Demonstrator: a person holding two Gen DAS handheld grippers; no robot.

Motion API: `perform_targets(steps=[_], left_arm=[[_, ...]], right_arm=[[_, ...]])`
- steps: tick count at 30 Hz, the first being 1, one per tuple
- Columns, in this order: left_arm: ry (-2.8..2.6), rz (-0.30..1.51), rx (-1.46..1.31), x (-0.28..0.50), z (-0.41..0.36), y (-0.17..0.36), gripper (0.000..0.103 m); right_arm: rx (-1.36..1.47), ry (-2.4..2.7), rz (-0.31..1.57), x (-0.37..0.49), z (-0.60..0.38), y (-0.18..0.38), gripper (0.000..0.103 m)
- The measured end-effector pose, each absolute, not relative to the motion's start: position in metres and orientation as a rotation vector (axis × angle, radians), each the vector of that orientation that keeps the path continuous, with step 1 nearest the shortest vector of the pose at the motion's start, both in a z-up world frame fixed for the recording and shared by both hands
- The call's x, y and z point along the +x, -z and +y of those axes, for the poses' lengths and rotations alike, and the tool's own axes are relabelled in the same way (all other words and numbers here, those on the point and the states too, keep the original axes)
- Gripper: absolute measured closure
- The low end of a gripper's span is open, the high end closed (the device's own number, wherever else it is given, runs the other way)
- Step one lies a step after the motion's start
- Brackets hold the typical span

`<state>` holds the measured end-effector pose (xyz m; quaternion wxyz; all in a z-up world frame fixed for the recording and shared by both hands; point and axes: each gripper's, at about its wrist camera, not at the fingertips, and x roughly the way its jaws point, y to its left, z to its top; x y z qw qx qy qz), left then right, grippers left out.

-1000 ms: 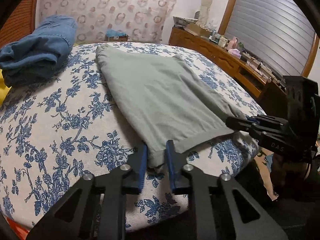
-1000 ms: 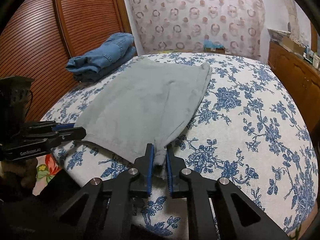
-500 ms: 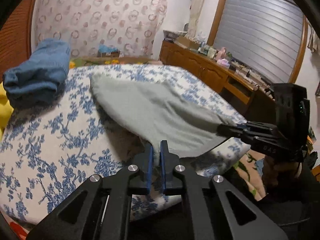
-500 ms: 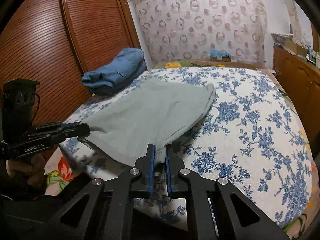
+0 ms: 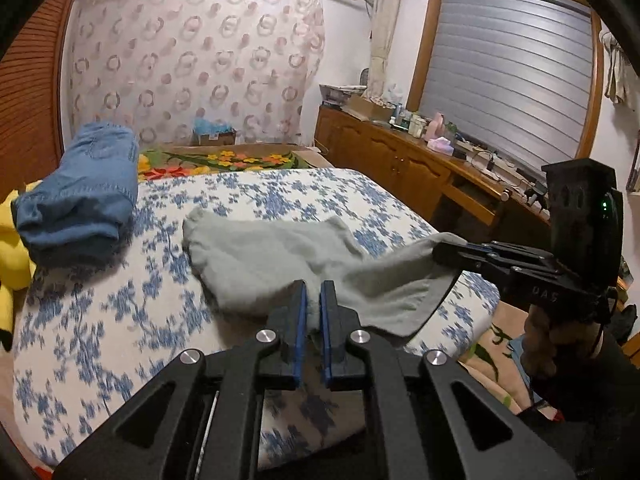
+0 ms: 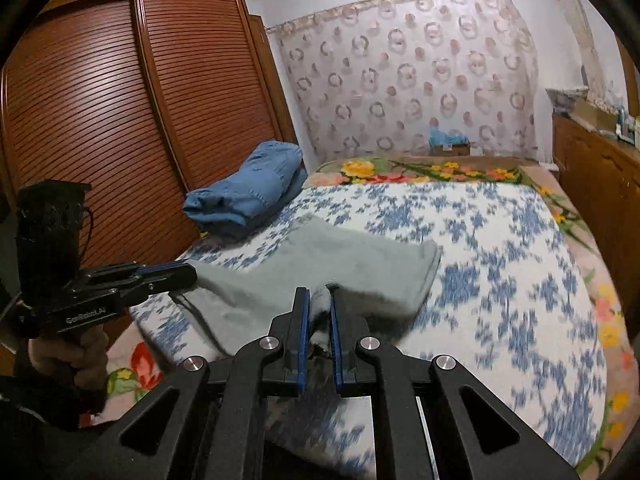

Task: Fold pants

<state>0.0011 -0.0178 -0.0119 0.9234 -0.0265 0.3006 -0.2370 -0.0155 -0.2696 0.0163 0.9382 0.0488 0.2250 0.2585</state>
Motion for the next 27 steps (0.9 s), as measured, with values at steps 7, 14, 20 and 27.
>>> perform_targets(steps=[7, 14, 20, 27], left_arm=[[0.42, 0.578, -0.015, 0.05, -0.015, 0.001, 0.096], [0.37, 0.595, 0.002, 0.086, -0.01, 0.007, 0.096], [0.359, 0.634, 0.002, 0.109, -0.008, 0.018, 0.096], [0.327, 0.66, 0.006, 0.112, -0.007, 0.024, 0.082]], right_arm=[[0.089, -0.479, 0.442, 0.039, -0.26, -0.019, 0.094], [0.084, -0.429, 0.483, 0.084, -0.247, -0.013, 0.094], [0.075, -0.402, 0.541, 0.118, -0.236, -0.003, 0.094], [0.102, -0.425, 0.578, 0.136, -0.236, 0.004, 0.094]])
